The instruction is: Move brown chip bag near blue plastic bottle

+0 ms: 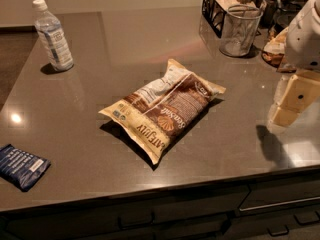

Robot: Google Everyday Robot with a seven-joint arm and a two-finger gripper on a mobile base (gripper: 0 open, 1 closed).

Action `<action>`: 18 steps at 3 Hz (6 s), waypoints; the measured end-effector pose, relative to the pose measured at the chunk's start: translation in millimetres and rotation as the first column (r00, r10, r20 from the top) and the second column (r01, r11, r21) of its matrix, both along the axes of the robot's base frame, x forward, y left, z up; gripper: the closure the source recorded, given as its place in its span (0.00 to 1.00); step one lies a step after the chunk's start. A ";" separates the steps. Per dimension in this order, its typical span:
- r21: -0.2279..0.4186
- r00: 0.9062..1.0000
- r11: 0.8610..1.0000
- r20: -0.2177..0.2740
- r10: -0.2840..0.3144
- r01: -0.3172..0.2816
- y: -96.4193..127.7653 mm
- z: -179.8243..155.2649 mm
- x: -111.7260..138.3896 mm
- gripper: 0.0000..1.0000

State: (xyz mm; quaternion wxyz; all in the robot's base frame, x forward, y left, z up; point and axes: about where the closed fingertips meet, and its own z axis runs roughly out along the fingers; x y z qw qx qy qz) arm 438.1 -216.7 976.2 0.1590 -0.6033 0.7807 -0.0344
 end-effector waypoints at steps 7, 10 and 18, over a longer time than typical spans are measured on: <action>0.315 0.993 0.948 -0.096 0.065 -0.032 83.0 -70.4 126.0 0.00; 0.257 0.983 0.966 -0.181 0.032 0.016 146.9 -110.6 144.4 0.15; 0.206 0.955 0.937 -0.037 0.294 -0.281 364.5 -6.8 241.9 1.00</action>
Offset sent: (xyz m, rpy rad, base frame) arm 0.0291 0.0049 -0.0127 0.0375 0.0182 0.0013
